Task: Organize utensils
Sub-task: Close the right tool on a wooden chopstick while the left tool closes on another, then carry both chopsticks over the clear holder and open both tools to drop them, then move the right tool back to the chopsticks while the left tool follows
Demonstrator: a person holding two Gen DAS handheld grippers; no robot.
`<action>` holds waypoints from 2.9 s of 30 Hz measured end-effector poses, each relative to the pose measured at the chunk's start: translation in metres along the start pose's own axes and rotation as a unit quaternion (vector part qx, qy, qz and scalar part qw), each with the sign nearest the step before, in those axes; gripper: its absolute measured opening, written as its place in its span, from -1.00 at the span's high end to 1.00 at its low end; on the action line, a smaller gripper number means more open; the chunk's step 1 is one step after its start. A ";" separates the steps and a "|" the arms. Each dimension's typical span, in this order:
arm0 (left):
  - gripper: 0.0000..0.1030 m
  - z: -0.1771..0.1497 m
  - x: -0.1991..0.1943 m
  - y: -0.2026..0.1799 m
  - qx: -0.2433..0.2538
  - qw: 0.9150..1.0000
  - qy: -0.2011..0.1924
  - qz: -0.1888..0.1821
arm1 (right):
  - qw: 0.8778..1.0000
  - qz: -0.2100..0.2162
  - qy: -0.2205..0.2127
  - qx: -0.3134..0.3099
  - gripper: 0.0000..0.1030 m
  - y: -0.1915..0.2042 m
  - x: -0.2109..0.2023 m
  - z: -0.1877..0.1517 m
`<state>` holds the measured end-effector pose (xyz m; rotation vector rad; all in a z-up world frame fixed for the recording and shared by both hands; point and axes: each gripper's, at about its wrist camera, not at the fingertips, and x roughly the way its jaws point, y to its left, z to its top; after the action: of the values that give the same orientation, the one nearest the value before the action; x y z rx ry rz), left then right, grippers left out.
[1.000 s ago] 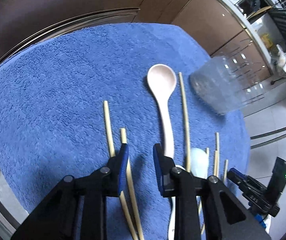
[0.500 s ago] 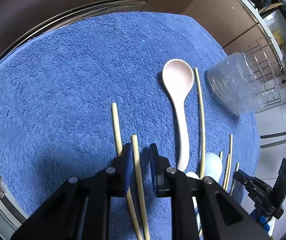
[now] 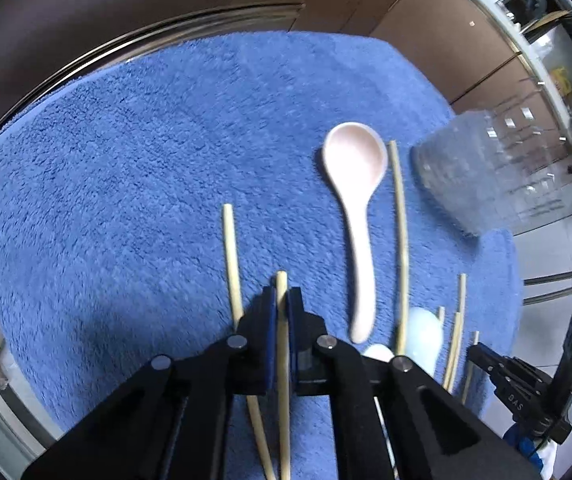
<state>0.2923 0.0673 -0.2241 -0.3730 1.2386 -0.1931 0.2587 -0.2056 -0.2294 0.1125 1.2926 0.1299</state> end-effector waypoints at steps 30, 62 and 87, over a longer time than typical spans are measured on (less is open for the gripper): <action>0.91 0.074 -0.217 -0.153 0.075 0.920 -0.366 -0.123 | 0.892 0.113 -0.435 -0.047 0.89 0.002 -0.270 0.055; 0.11 0.036 -0.151 -0.191 0.158 0.893 -0.422 0.001 | 0.893 0.016 -0.447 -0.043 0.54 -0.008 -0.200 0.055; 0.12 -0.077 -0.106 -0.130 0.183 0.972 -0.110 -0.095 | 0.969 0.078 -0.234 0.001 0.54 -0.011 -0.155 -0.030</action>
<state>0.1936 -0.0302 -0.1026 -0.1851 0.9248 -0.5220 0.1882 -0.2411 -0.0925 0.2326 0.8109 0.2235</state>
